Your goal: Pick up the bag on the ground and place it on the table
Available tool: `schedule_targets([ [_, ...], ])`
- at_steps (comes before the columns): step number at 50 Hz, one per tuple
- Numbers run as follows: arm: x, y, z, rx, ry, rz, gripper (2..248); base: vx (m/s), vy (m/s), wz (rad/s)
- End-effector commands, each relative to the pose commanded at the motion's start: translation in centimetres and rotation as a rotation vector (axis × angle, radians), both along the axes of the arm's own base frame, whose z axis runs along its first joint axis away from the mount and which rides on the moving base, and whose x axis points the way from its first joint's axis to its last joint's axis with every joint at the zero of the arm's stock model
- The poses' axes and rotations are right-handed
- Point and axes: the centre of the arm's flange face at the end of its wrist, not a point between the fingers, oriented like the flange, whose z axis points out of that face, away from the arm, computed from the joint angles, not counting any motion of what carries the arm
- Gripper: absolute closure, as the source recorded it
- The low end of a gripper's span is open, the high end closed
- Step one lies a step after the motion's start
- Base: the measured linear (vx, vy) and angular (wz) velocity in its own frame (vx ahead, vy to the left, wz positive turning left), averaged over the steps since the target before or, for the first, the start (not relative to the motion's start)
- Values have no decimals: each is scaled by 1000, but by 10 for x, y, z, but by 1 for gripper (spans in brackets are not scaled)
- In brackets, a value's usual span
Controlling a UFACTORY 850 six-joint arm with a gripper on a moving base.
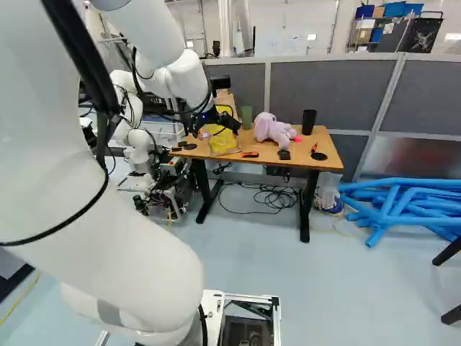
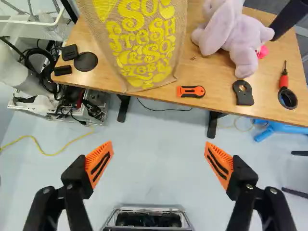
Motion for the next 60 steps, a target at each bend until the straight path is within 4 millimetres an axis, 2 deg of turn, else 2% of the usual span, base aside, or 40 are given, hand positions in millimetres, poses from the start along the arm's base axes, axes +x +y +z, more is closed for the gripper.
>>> schedule_targets([
  [30,-52,4,-70,20,-214,-2,3,0,0,0],
  [60,-105,6,-119,35,-382,-7,3,0,0,0],
])
